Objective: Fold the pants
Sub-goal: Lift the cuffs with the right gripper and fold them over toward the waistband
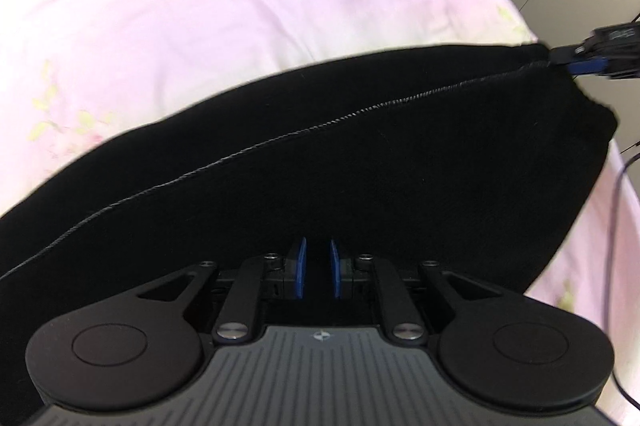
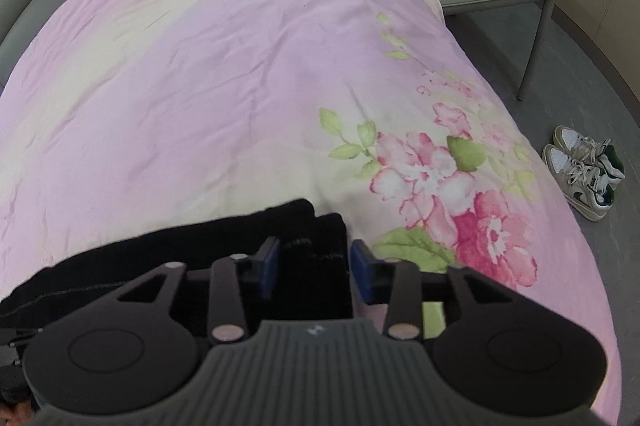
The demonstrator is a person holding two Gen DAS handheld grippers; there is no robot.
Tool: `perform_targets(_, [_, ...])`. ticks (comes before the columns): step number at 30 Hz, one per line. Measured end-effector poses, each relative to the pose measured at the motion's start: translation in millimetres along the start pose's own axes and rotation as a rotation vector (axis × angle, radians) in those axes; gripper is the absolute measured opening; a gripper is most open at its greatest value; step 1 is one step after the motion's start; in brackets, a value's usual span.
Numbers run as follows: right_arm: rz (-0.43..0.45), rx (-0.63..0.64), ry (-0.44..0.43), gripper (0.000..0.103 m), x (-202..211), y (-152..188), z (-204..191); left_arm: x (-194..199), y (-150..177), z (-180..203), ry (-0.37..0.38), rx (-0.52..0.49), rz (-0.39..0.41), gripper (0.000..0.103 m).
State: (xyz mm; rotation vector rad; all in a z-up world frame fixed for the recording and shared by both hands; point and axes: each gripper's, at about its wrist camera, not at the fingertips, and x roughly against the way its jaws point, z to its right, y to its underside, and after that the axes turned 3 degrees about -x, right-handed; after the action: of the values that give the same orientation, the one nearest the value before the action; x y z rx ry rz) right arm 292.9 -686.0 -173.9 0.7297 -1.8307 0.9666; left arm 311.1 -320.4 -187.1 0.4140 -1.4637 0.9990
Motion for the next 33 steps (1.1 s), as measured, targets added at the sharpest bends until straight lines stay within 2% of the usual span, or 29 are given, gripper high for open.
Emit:
perform_targets(2, [-0.047, 0.022, -0.020, 0.055, 0.0, 5.9, 7.5, -8.6, -3.0, 3.7, 0.014, 0.023, 0.004, 0.012])
perform_targets(5, [-0.114, -0.023, -0.108, 0.058, -9.8, 16.3, 25.6, -23.1, -7.0, 9.8, 0.042, 0.031, 0.008, 0.012])
perform_targets(9, [-0.130, -0.124, -0.175, 0.060, -30.1, 27.2, 42.2, -26.9, -17.2, 11.1, 0.047, 0.042, -0.007, 0.012])
perform_targets(10, [-0.126, -0.135, -0.180, 0.057, -32.5, 29.0, 42.8, -27.8, -18.3, 9.9, 0.051, 0.052, -0.009, 0.012])
perform_targets(11, [-0.122, -0.135, -0.187, 0.044, -32.8, 30.7, 41.6, -27.5, -20.2, 6.8, 0.060, 0.067, -0.009, 0.012])
perform_targets(15, [-0.110, -0.101, -0.193, 0.031, -17.6, 32.3, 32.2, -4.4, -18.2, -3.1, 0.085, 0.073, 0.012, 0.012])
perform_targets(16, [-0.102, -0.095, -0.205, 0.026, -10.4, 31.8, 29.3, 2.9, -16.5, -5.0, 0.083, 0.070, 0.022, 0.013])
perform_targets(18, [-0.086, -0.091, -0.233, 0.022, 5.5, 29.6, 21.2, 21.4, -10.5, -11.6, 0.060, 0.049, 0.048, 0.013])
perform_targets(24, [-0.024, 0.006, -0.261, 0.020, 66.2, 25.0, -35.0, 55.1, 26.7, -40.7, 0.000, 0.025, 0.069, 0.013])
perform_targets(27, [-0.008, 0.079, -0.254, 0.020, 100.2, 26.9, -75.2, 66.8, 61.2, -48.0, 0.041, 0.008, 0.084, 0.013])
perform_targets(29, [0.004, 0.121, -0.249, 0.020, 118.5, 28.4, -105.7, 68.8, 81.6, -48.3, 0.063, -0.015, 0.086, 0.013])
perform_targets(33, [0.028, 0.186, -0.253, 0.020, 146.5, 36.7, -170.5, 50.5, 106.9, -34.9, 0.018, -0.062, 0.043, 0.013])
